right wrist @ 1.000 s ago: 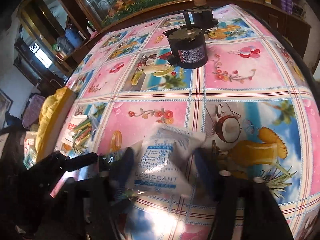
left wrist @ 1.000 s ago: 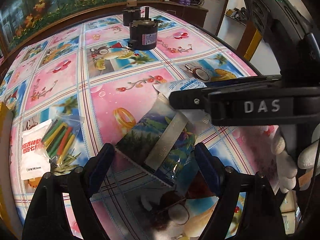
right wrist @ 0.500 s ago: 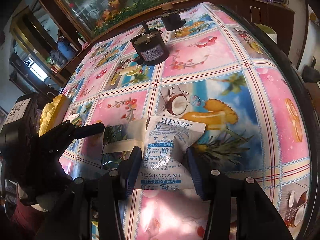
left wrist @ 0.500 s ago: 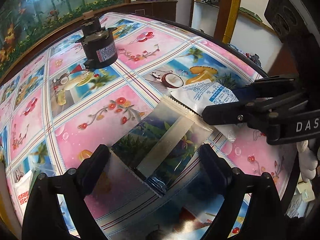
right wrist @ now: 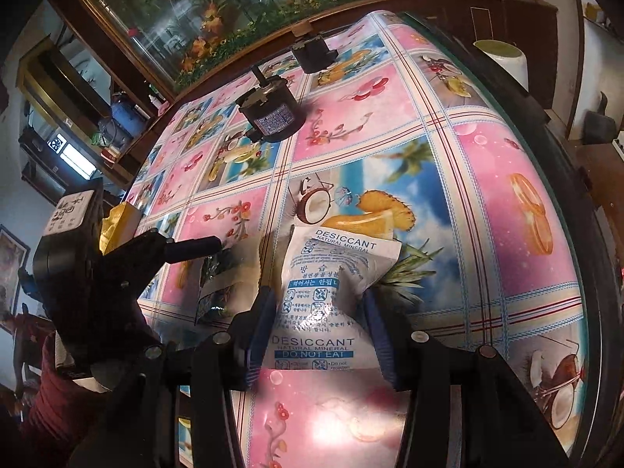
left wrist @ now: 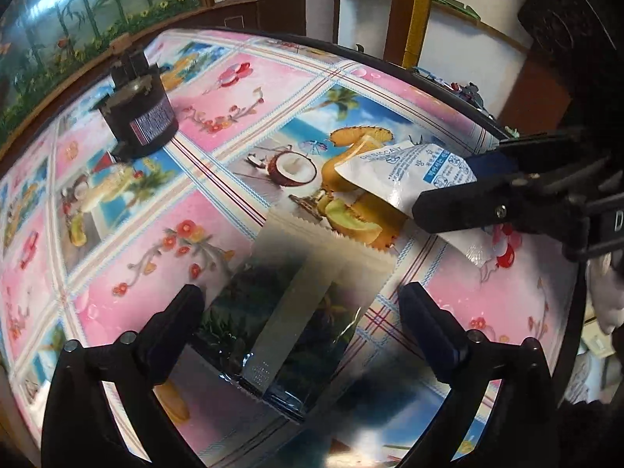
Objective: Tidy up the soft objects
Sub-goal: 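Lift the clear packet and desiccant bag and carry them over the tray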
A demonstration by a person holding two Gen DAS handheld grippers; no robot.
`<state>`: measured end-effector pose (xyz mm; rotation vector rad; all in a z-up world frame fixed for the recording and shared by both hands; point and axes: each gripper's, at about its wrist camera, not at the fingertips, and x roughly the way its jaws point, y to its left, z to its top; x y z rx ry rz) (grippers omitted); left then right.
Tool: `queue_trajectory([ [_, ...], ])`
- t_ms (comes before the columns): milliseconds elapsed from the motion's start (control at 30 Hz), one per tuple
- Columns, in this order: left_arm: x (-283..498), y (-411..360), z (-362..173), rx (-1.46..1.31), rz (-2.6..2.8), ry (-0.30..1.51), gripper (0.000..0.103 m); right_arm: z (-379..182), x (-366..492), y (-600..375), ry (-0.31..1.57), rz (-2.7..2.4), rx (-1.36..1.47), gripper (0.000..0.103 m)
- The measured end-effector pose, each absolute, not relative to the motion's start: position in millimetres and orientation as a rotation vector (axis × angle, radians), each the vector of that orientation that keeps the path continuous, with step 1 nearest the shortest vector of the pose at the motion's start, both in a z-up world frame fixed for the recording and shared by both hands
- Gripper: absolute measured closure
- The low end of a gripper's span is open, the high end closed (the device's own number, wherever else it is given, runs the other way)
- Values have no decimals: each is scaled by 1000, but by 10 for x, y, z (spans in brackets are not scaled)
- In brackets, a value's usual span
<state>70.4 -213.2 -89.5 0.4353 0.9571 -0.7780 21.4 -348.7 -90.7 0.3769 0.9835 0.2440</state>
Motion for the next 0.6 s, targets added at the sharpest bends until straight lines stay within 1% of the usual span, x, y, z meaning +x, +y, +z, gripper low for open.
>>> queue_trajectory([
  [33, 677, -2133, -886, 435, -784, 951, 7, -909, 208, -3484, 984, 247, 380, 54],
  [67, 646, -2117, -857, 429, -792, 943, 23, -910, 208, -3475, 984, 252, 384, 54],
  [100, 630, -2096, -819, 421, -795, 941, 33, -902, 203, -3465, 983, 257, 389, 54],
  [167, 638, -2023, -793, 370, -790, 976, 35, -877, 185, -3426, 977, 266, 389, 54],
  [267, 595, -1901, -791, 341, -751, 971, 39, -799, 134, -3351, 959, 276, 377, 54],
  [367, 572, -1645, -721, 210, -725, 972, 40, -700, 79, -3270, 938, 285, 372, 54],
  [600, 275, -724, -211, 3, -604, 868, 39, -400, 61, -2764, 908, 371, 286, 54],
])
